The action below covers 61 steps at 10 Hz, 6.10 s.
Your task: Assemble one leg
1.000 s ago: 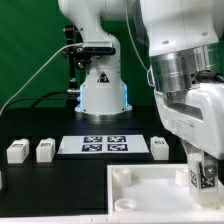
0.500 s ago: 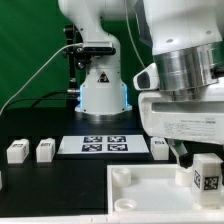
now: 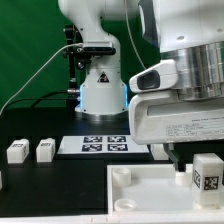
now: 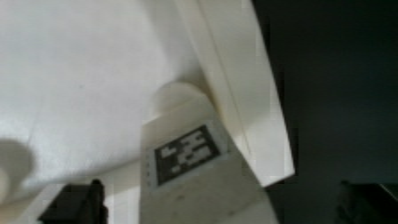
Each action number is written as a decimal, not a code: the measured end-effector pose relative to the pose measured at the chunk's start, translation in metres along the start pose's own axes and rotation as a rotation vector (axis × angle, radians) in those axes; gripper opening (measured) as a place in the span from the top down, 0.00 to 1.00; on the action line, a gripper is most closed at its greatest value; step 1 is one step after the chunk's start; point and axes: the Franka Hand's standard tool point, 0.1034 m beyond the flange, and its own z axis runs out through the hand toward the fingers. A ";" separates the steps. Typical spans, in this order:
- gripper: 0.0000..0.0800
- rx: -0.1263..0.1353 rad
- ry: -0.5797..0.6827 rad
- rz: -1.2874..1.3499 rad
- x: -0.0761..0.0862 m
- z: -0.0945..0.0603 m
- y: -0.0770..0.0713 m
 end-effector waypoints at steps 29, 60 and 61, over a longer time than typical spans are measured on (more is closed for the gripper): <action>0.19 0.011 -0.021 0.052 0.006 0.003 0.005; 0.63 0.023 -0.016 0.447 0.004 0.006 0.010; 0.63 0.025 -0.019 0.546 0.004 0.007 0.010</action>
Offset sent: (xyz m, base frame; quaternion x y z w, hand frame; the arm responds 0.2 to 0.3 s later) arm 0.0000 0.0000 0.0000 0.0000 0.0000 0.0000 1.0000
